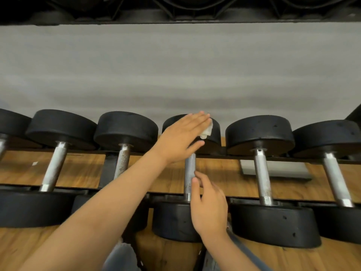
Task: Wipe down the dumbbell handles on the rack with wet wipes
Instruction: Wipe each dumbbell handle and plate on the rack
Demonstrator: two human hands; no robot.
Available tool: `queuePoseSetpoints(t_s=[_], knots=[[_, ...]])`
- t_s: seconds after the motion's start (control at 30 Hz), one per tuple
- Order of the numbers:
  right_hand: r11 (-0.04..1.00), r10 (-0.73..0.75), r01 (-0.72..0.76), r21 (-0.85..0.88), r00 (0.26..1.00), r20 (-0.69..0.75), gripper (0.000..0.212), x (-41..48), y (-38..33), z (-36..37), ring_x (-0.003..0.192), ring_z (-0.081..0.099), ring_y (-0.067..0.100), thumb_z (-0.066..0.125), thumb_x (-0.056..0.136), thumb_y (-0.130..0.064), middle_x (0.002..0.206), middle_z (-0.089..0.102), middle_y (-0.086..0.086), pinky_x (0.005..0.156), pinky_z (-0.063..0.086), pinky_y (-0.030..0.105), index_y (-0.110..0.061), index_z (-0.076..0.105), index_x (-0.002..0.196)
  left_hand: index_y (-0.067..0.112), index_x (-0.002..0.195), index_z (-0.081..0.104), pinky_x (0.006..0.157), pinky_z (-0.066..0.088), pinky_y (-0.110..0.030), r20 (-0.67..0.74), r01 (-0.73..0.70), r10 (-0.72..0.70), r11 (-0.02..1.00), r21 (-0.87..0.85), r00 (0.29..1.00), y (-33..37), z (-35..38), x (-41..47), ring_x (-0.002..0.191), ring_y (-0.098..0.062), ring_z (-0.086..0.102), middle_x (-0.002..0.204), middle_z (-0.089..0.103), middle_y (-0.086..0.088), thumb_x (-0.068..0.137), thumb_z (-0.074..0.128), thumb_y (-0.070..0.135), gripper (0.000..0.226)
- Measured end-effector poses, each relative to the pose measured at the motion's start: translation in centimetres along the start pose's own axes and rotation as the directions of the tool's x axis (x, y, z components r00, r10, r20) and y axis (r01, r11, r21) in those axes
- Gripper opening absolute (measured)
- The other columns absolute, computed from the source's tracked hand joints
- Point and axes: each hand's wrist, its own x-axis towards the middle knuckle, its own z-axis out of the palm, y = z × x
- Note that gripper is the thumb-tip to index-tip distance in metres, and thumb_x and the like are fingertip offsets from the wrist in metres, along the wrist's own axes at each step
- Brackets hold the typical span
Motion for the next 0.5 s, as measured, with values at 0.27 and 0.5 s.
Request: queuePoseSetpoints(t_s=[0.27,0.5], knots=[[0.999,-0.043,0.042,-0.017,0.998,-0.047,0.04,0.0,0.3,0.6,0.083,0.065,0.009,0.035,0.1,-0.044,0.092,0.071,-0.006,0.082,0.054,0.035,-0.024,0.061,0.124,0.006,0.141,0.048,0.119,0.025,-0.026,-0.195,0.053,-0.11,0.96,-0.274,0.975,3.1,3.0,-8.0,0.141,-0.014,0.037,0.148,0.047,-0.009,0.096,0.046,0.016,0.046],[1.0,-0.003,0.004,-0.016,0.998,0.06,0.058,0.1,0.6,0.5,0.073,0.061,0.003,0.016,0.092,-0.057,0.082,0.064,-0.013,0.068,0.054,0.027,-0.034,0.053,0.131,0.019,0.104,0.046,0.056,0.046,-0.014,-0.079,0.623,-0.822,0.486,-0.613,0.563,3.6,3.8,-7.0,0.069,-0.005,0.059,0.079,0.061,0.007,0.1,0.052,0.025,0.009]])
